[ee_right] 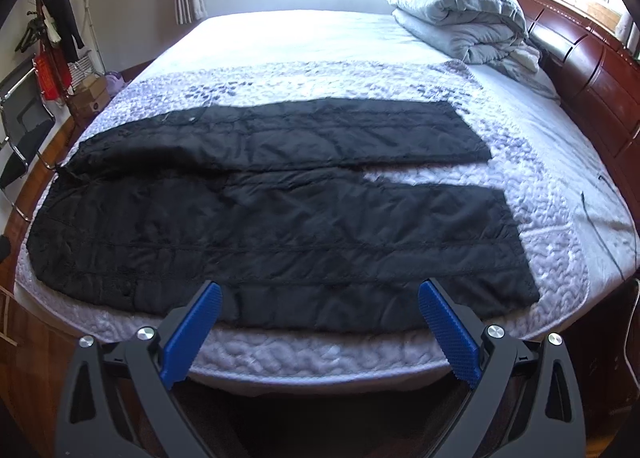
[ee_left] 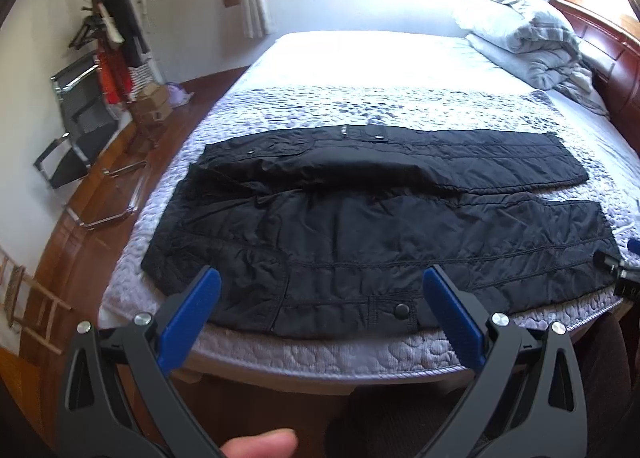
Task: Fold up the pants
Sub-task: 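Grasp the waistband of the black pants with the left tool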
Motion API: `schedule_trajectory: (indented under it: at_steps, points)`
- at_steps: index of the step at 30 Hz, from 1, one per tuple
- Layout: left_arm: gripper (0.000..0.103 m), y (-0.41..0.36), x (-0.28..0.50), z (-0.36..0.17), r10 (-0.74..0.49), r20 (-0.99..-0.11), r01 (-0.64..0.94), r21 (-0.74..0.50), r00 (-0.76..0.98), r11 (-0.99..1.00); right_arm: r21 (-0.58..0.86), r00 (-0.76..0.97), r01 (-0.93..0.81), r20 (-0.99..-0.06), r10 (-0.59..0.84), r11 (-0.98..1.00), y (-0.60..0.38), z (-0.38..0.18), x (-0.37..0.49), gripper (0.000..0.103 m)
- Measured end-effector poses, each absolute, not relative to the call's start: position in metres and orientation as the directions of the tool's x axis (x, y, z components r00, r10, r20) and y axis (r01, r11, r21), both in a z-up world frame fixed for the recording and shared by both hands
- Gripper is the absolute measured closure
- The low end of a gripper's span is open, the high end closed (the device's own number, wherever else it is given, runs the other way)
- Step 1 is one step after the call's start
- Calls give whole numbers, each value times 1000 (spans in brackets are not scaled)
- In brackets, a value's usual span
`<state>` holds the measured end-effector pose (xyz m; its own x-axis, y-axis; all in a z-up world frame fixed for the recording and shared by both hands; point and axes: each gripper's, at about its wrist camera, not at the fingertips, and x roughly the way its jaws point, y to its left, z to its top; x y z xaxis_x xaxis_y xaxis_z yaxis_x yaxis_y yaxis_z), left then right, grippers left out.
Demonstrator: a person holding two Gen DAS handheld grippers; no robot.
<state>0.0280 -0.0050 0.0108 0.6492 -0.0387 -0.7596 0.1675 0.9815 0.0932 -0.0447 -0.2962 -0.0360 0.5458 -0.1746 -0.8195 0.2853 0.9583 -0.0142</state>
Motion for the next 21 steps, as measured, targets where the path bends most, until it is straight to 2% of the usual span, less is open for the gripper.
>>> schedule_trajectory:
  at_steps: [3,7,10,13,17,21]
  points:
    - [2,8,58,6,-76,-793,197,57,605,979,-7,568,277,-805,-170,961,-332,-27,-34,3]
    - [2,40,121,-6,-17,-841,148,75,540,986,-44,555,285,-807,-202,957,-397,-16,-1,3]
    - [2,80,186,-16,38,-882,27,57,470,998,-71,510,331,-825,-242,941,-452,-18,30,3]
    - [2,127,253,-29,-20,-924,-127,-74,382,989,-85,473,359,-842,-260,929,-494,-27,56,3]
    - [2,185,338,-62,-148,-945,-334,-246,292,910,-8,425,402,-884,-195,915,-546,-48,92,3]
    - [2,222,388,-101,-192,-955,-497,-283,227,820,42,405,458,-899,-166,888,-585,-67,118,3]
